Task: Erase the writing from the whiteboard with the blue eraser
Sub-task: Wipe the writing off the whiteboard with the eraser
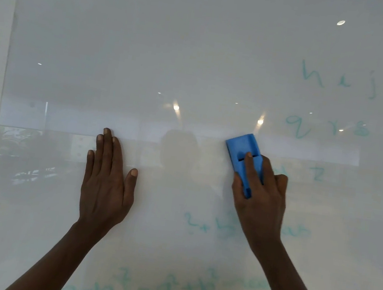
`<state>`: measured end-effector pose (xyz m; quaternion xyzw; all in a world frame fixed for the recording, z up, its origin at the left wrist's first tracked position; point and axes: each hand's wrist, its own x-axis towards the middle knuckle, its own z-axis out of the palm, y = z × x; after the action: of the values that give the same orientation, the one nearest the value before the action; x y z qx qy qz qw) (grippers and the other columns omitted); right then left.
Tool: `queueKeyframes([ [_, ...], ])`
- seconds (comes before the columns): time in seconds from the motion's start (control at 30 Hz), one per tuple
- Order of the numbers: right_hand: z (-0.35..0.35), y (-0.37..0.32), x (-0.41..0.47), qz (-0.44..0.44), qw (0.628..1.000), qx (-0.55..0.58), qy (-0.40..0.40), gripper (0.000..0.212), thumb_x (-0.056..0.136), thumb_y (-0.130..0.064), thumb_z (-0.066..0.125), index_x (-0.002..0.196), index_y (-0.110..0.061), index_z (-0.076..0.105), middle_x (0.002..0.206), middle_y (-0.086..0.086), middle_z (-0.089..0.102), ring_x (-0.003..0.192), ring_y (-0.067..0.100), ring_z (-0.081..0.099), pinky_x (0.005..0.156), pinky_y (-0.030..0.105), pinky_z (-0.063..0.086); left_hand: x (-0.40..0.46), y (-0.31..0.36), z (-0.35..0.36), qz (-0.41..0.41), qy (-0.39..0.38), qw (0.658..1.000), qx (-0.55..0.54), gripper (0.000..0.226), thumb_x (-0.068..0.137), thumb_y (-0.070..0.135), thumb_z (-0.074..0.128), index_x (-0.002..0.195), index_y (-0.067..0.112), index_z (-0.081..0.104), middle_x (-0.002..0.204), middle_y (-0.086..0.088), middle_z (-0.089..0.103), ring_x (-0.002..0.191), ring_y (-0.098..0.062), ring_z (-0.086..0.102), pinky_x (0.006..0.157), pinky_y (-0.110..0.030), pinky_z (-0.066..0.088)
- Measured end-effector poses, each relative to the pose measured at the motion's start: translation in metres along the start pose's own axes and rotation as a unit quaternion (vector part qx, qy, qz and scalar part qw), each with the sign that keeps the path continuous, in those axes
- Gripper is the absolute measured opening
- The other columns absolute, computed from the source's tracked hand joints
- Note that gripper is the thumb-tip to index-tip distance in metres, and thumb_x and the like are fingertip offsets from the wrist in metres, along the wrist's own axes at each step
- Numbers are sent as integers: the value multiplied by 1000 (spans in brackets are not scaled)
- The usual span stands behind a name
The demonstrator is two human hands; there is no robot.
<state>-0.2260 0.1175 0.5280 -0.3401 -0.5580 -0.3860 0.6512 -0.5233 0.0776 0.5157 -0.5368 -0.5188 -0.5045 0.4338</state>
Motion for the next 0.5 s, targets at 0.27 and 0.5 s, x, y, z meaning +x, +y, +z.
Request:
queueKeyframes([
  [0.27, -9, 23, -12, 140, 990, 4, 17, 49, 95, -31, 58, 143, -19, 52, 129, 9, 59, 86, 20, 31, 72, 29, 36, -1, 0, 1, 4, 3, 1000, 2, 71, 106, 37, 25, 162, -2, 7, 172, -16, 0, 160, -27, -3, 129, -45, 7],
  [0.5, 5, -26, -9, 286, 952, 85, 75, 47, 94, -30, 65, 140, -23, 55, 134, 4, 59, 89, 16, 32, 75, 23, 32, 0, 0, 1, 8, 5, 1000, 8, 69, 107, 37, 23, 161, -4, 9, 171, -18, 2, 160, -30, 1, 129, -47, 9],
])
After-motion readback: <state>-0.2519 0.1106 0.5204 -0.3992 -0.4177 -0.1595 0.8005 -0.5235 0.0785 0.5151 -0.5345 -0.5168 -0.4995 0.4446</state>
